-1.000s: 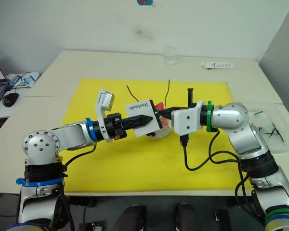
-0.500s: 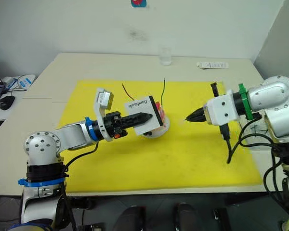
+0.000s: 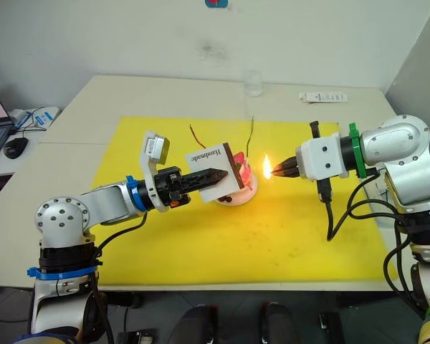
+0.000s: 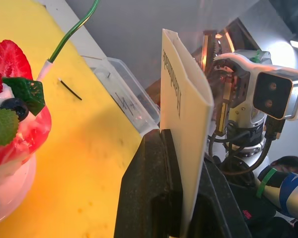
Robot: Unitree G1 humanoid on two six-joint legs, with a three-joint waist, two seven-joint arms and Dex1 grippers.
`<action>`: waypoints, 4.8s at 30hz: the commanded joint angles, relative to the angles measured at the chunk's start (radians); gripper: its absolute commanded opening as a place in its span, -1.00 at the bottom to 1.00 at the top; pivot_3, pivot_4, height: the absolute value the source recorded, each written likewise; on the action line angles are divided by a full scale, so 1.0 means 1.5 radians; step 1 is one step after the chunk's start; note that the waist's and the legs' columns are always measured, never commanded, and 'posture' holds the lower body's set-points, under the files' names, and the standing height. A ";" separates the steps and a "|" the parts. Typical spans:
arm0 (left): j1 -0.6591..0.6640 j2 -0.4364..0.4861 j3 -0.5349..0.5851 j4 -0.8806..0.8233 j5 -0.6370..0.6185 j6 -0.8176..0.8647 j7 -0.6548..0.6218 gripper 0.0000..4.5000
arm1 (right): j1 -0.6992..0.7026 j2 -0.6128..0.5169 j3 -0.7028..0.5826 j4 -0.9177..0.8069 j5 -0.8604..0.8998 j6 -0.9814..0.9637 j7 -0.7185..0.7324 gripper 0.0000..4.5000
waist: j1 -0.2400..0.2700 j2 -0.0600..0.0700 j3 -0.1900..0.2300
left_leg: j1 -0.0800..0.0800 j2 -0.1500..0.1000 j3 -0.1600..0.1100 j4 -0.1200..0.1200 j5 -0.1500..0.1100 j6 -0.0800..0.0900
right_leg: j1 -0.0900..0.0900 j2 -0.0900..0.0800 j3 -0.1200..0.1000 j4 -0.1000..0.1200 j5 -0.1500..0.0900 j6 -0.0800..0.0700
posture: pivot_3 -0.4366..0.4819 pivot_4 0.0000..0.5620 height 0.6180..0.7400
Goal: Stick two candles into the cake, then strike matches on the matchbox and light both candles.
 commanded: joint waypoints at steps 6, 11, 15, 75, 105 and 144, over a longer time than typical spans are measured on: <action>0.020 0.020 0.002 -0.049 -0.031 0.000 0.002 -1.00 | -0.015 0.023 -0.039 -0.026 0.023 0.034 -0.038 -0.98 | -0.001 0.000 0.000 | 0.000 0.000 0.000 0.000 0.000 0.000 | 0.000 0.000 0.000 0.000 0.000 0.000 | -0.05 -0.47 1.00; 0.040 0.044 0.012 -0.070 -0.069 -0.002 0.023 -1.00 | -0.008 0.046 -0.041 -0.045 0.025 0.066 -0.074 -0.98 | -0.001 0.000 0.000 | 0.000 0.000 0.000 0.000 0.000 0.000 | 0.000 0.000 0.000 0.000 0.000 0.000 | -0.05 -0.47 1.00; 0.083 0.086 0.027 -0.096 -0.106 -0.006 0.041 -1.00 | -0.001 0.076 -0.037 -0.071 0.026 0.102 -0.119 -0.98 | -0.002 0.000 0.000 | 0.000 0.000 0.000 0.000 0.000 0.000 | 0.000 0.000 0.001 0.000 0.000 0.000 | -0.05 -0.47 1.00; 0.215 0.215 0.055 -0.163 -0.226 -0.173 0.135 -1.00 | -0.125 0.373 0.075 0.088 -0.172 0.109 -0.372 -0.98 | -0.001 0.000 0.000 | -0.002 0.001 0.001 -0.002 0.000 0.000 | -0.003 0.000 0.000 0.000 0.000 0.000 | -0.05 -0.47 1.00; 0.213 0.218 0.049 -0.159 -0.216 -0.171 0.116 -1.00 | -0.122 0.369 0.067 0.088 -0.174 0.109 -0.363 -0.98 | -0.001 0.000 0.000 | -0.002 0.001 0.001 -0.002 0.000 0.000 | -0.004 0.000 0.000 -0.001 0.000 0.000 | -0.05 -0.47 1.00; 0.180 0.215 -0.006 -0.152 -0.200 -0.147 0.067 -1.00 | -0.008 0.255 0.027 -0.120 -0.138 0.234 -0.325 -0.98 | 0.001 0.000 0.000 | -0.008 0.000 0.000 -0.002 0.000 0.000 | -0.009 0.000 0.000 0.000 0.000 0.000 | -0.05 -0.47 1.00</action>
